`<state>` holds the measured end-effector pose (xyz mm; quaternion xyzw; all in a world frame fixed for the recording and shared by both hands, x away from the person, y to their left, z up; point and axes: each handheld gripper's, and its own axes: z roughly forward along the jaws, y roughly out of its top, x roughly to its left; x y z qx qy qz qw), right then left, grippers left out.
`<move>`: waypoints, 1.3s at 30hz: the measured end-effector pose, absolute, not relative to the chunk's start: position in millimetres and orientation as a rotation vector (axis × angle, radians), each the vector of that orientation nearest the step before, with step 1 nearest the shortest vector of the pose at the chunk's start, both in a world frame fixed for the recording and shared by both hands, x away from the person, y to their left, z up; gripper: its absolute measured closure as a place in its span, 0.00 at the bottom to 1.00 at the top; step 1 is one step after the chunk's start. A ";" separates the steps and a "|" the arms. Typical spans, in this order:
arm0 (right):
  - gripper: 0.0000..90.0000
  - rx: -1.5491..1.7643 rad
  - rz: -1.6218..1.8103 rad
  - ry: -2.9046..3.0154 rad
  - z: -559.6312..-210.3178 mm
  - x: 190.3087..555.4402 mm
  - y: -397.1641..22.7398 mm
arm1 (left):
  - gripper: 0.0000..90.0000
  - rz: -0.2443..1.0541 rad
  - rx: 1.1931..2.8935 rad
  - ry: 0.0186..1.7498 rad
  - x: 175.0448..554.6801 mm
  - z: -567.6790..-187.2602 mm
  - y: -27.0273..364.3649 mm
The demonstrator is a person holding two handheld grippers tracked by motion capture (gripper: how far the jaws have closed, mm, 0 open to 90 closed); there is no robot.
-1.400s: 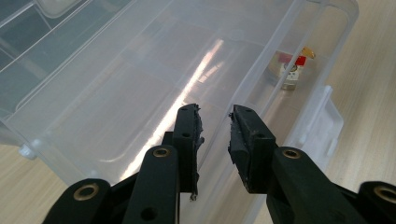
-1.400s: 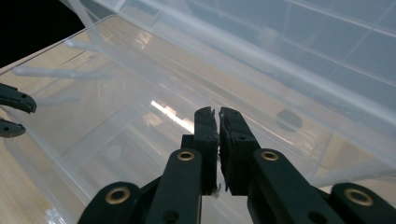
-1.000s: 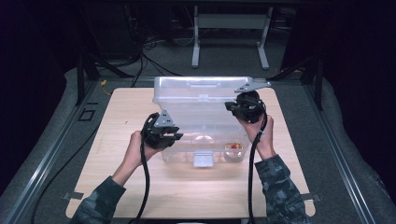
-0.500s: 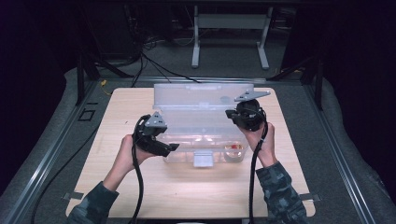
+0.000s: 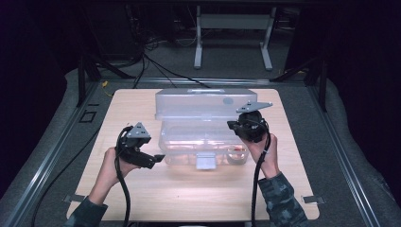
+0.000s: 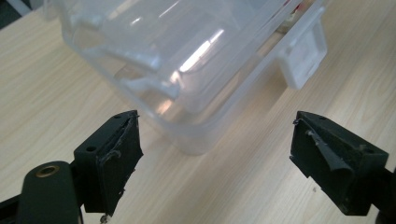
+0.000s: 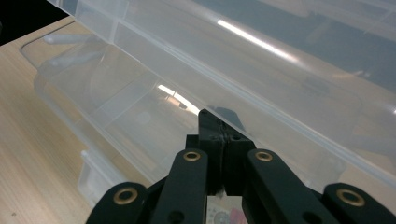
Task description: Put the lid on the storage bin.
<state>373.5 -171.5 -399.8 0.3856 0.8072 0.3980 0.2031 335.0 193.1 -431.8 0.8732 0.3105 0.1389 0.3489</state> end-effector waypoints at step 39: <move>0.95 1.157 1.076 2.328 -437.5 334.8 -187.7 | 0.12 0.200 2.280 0.982 339.9 -492.5 237.3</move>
